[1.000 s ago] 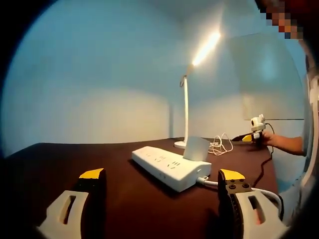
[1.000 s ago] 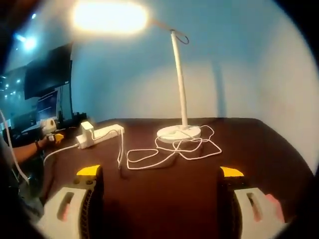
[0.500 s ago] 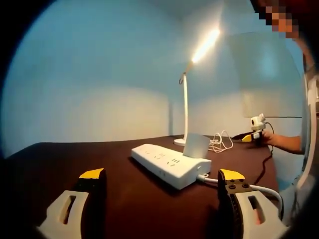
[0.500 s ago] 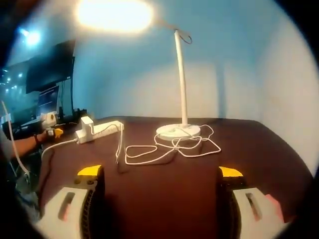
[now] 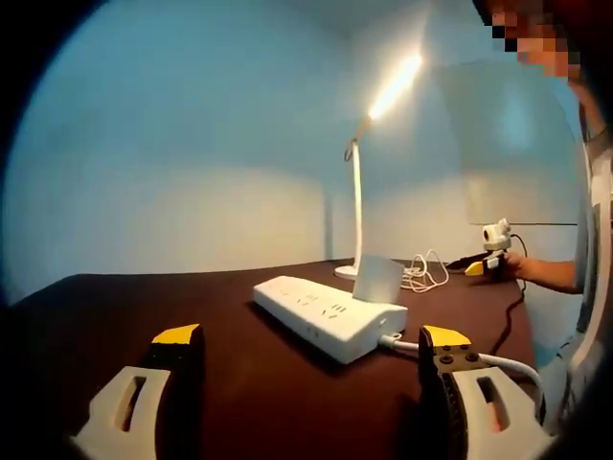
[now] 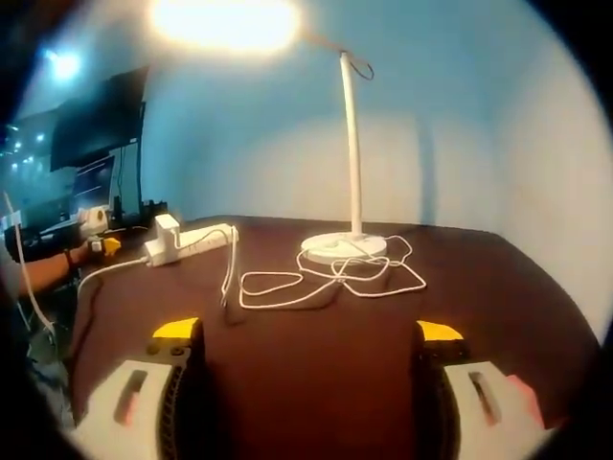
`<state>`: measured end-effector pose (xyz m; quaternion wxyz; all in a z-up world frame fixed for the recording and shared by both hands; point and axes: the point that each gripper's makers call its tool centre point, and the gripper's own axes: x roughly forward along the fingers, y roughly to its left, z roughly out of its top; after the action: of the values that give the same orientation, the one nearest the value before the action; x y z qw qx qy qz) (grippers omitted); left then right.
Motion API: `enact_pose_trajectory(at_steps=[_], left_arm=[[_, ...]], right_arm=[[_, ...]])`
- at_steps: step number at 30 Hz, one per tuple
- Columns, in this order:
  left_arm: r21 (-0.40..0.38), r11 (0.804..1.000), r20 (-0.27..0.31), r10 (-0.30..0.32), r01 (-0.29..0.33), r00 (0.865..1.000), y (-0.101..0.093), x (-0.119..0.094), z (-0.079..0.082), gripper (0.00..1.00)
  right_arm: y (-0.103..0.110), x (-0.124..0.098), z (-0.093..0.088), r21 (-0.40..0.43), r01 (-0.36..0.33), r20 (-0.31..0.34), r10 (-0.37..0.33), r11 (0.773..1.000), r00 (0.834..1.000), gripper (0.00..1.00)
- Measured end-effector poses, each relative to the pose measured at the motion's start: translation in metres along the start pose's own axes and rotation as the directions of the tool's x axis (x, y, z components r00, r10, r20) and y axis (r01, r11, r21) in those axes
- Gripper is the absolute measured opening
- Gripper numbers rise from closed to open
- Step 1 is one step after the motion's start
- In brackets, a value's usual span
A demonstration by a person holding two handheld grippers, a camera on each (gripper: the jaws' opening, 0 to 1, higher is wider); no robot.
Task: Insert the desk lamp plug into the socket, turn on the power strip switch, turn on the lamp switch, then turn off the lamp switch, turn off the power strip switch, and remove the plug from the socket.
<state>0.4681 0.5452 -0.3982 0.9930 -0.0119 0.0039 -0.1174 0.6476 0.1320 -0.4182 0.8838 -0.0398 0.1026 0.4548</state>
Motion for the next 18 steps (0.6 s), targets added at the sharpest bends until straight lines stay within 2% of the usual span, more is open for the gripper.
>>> enact_pose_trajectory(at_steps=[10, 18], left_arm=[[0.005, 1.000, 0.003, 0.006, -0.006, 1.000, 0.0003, 0.0001, 0.0012, 0.89], [0.008, 1.000, 0.005, 0.005, -0.005, 1.000, 0.0004, 0.0001, 0.0016, 0.89]], right_arm=[[0.0028, -0.0002, -0.0001, 0.001, -0.011, -0.001, 0.011, 1.000, 1.000, 0.88], [0.0024, 0.0000, 0.0044, 0.038, -0.033, 0.013, 0.033, 0.999, 0.999, 0.86]])
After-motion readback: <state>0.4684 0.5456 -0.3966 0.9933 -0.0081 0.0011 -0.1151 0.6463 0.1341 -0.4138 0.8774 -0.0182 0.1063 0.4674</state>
